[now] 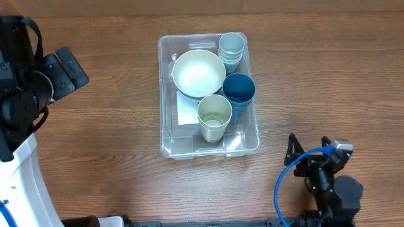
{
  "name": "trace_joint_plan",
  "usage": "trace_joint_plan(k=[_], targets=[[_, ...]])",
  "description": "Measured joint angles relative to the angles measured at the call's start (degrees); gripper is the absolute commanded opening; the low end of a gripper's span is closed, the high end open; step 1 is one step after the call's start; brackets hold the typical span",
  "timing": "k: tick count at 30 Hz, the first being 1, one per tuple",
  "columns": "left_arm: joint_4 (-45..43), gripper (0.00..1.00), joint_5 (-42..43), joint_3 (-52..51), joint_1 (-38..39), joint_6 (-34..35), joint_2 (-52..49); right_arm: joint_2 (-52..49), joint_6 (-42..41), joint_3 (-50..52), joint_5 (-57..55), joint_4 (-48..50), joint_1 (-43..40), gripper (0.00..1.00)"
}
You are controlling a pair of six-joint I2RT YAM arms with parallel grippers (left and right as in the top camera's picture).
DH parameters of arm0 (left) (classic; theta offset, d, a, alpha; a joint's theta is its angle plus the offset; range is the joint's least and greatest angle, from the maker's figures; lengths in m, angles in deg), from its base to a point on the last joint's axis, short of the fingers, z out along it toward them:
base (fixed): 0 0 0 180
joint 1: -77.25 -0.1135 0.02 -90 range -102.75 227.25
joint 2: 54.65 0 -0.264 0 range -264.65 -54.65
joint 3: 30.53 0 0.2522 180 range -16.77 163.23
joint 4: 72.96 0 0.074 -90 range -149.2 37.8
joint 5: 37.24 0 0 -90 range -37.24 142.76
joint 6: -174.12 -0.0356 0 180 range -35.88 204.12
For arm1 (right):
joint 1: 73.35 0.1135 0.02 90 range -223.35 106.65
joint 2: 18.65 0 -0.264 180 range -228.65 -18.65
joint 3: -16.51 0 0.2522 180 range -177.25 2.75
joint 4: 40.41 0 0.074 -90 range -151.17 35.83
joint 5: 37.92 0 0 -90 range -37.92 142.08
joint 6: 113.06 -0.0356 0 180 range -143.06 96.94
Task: Pack container
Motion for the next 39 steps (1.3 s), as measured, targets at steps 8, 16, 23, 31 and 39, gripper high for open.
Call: trace_joint_plan(k=[8,16,23,31,39], targets=[[0.02,1.0,0.0,0.0,0.0,0.0,0.0,0.17,-0.04,3.5,0.7,1.57,0.02,1.0],[0.02,1.0,0.0,0.0,0.0,0.0,0.0,0.17,-0.04,3.5,0.72,1.6,0.0,1.0],[0.02,1.0,0.0,0.0,0.0,0.0,0.0,0.17,-0.04,3.52,0.72,1.6,0.0,1.0],[-22.51,1.0,2.38,-18.34,0.11,0.09,9.25,0.17,-0.04,3.52,0.9,1.75,0.02,1.0],[-62.18,1.0,12.31,-67.67,1.95,-3.3,34.42,0.17,-0.04,3.58,0.92,1.86,0.0,1.0]])
